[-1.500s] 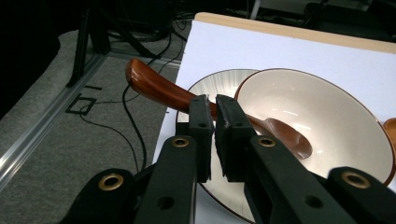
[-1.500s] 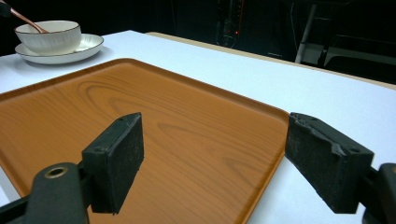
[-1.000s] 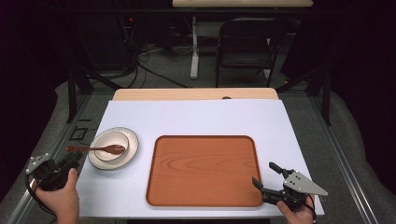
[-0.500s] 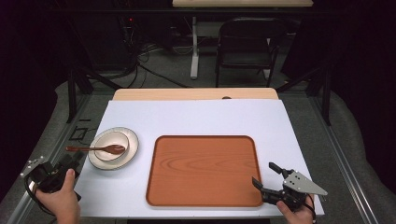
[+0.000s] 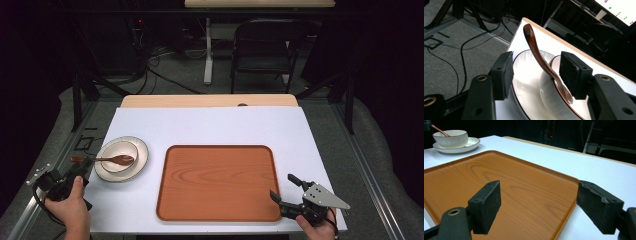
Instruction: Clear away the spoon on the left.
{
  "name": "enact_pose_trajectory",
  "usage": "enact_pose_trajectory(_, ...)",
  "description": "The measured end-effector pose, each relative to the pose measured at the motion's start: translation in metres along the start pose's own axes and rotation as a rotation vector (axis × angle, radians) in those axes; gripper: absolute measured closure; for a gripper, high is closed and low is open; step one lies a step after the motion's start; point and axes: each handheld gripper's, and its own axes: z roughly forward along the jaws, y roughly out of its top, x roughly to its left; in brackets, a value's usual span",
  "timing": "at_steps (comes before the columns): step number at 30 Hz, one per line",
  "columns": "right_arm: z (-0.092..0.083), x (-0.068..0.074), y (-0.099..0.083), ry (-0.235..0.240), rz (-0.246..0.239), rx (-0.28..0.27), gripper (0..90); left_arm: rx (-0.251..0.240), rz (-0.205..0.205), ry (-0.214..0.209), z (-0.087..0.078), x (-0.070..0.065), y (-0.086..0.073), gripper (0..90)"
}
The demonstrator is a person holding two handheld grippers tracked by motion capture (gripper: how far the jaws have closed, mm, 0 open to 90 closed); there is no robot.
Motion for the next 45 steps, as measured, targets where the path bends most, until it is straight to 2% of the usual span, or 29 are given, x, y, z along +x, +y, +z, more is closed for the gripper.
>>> enact_pose_trajectory(3, 0.000, 0.000, 0.000, 0.000, 0.001, -0.002, 19.2, 0.001, -0.012, 0.006, 0.004, 0.001, 0.000, 47.3)
enact_pose_trajectory(10, 0.000, 0.000, 0.000, 0.002, 0.000, -0.001, 19.2, -0.010, -0.011, 0.015, 0.010, -0.001, 0.000, 54.3)
enact_pose_trajectory(14, 0.000, 0.000, 0.000, 0.003, 0.000, -0.002, 19.2, -0.014, -0.030, 0.000, 0.014, -0.002, -0.001, 59.7)
enact_pose_trajectory(23, -0.001, 0.000, 0.000, 0.004, 0.000, -0.002, 19.2, -0.026, -0.015, -0.006, 0.015, -0.005, -0.001, 69.4)
enact_pose_trajectory(35, 0.000, 0.000, 0.000, 0.004, -0.002, -0.002, 19.2, -0.039, -0.031, -0.032, 0.013, -0.006, 0.000, 75.1)
enact_pose_trajectory(45, -0.001, 0.000, 0.000, 0.003, -0.001, -0.002, 19.2, -0.052, -0.032, -0.060, 0.010, -0.016, 0.003, 78.4)
